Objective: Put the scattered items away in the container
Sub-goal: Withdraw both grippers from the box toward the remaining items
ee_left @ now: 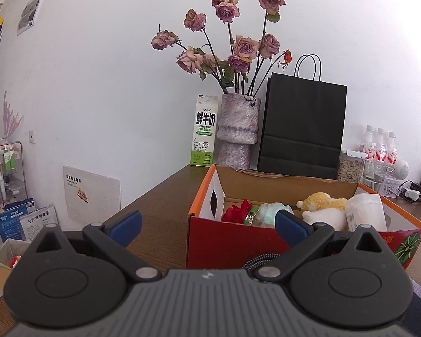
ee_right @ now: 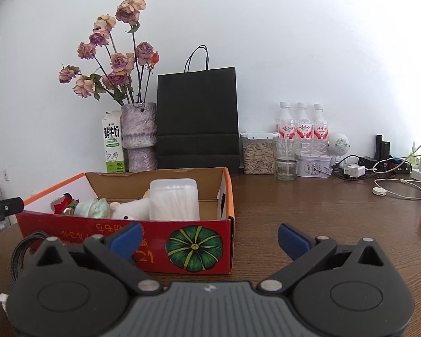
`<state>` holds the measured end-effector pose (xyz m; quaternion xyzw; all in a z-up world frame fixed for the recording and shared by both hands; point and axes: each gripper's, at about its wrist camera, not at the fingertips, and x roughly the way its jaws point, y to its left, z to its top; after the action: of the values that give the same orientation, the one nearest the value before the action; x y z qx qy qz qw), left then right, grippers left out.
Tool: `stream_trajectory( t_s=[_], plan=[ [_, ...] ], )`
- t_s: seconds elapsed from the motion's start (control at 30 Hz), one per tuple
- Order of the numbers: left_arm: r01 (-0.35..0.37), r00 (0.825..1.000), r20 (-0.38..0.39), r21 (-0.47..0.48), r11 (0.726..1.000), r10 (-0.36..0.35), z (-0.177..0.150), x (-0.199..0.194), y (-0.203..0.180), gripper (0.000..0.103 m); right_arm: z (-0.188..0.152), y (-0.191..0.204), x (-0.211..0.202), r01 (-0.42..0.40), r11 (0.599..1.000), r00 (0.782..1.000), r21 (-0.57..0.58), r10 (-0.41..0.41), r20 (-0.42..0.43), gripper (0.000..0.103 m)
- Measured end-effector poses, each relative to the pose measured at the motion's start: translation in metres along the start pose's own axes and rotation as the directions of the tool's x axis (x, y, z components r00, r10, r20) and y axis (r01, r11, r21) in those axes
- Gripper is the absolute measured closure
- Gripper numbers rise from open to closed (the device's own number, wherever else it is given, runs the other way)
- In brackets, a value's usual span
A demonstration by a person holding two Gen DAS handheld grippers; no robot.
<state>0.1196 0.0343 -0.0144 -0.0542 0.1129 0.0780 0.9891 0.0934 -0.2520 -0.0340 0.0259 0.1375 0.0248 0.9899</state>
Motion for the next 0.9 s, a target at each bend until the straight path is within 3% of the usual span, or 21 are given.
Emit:
stream_trajectory(
  t_s=[0.37,0.9],
  plan=[
    [-0.059,0.998,0.003,0.008,0.998,0.059,-0.001,-0.011,0.001,0.000,-0.002,0.005,-0.011,0.033,0.999,0.999,-0.035,-0.032,0.013,0.000],
    [-0.046,0.999,-0.027,0.048,0.998,0.047,-0.005,-0.020,-0.001,0.000,-0.003,0.009,-0.016,0.021,0.998,1.000,-0.051,-0.021,-0.003,0.000]
  ],
)
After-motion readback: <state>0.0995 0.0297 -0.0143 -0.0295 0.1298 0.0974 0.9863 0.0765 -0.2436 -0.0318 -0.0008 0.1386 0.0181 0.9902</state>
